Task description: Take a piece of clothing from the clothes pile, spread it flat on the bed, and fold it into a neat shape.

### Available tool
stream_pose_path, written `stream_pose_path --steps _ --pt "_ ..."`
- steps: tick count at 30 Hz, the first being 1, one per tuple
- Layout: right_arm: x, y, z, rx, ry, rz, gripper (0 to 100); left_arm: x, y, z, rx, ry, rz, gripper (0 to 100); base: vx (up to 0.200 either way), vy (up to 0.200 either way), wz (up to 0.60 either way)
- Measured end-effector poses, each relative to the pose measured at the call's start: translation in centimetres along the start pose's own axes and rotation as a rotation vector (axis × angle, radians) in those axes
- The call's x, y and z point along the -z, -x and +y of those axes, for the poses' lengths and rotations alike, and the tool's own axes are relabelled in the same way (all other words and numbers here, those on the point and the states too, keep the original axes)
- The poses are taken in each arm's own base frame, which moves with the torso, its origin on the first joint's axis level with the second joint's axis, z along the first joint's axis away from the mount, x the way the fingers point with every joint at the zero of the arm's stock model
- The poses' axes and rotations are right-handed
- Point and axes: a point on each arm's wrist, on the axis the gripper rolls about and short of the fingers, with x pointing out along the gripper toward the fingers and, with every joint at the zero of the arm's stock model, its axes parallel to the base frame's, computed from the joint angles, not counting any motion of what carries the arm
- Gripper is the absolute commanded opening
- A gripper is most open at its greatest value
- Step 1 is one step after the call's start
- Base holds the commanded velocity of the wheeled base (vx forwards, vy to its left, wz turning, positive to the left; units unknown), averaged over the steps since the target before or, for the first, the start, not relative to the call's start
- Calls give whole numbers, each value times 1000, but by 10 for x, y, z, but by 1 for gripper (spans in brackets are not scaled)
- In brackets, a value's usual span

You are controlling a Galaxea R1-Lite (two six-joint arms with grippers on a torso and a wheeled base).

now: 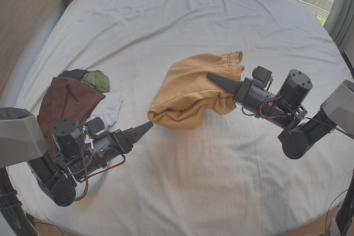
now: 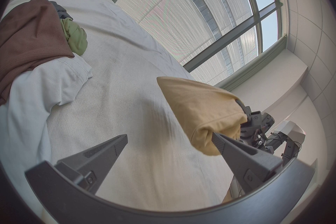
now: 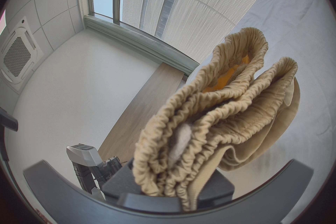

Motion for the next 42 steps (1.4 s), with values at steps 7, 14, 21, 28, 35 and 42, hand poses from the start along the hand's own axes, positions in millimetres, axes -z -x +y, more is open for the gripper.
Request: stream_pose_path --steps 7,14,21,28,35,42 --pt "-15 -16 -11 -9 5 -24 0 0 0 0 -2 1 1 100 0 0 0" --pt "-26 -34 -25 -6 10 -36 0 0 0 0 -1 1 1 100 0 0 0" --pt "-33 -48 -34 -21 27 -56 0 1 1 0 -2 2 3 100 0 0 0" --pt "-44 -58 -45 -21 41 -75 0 2 2 0 -4 4 6 100 0 0 0" --pt "-51 -67 -63 -7 51 -90 0 2 2 1 -5 5 8 100 0 0 0" --pt "-34 -62 -101 53 30 -70 0 2 3 1 -7 6 11 100 0 0 0"
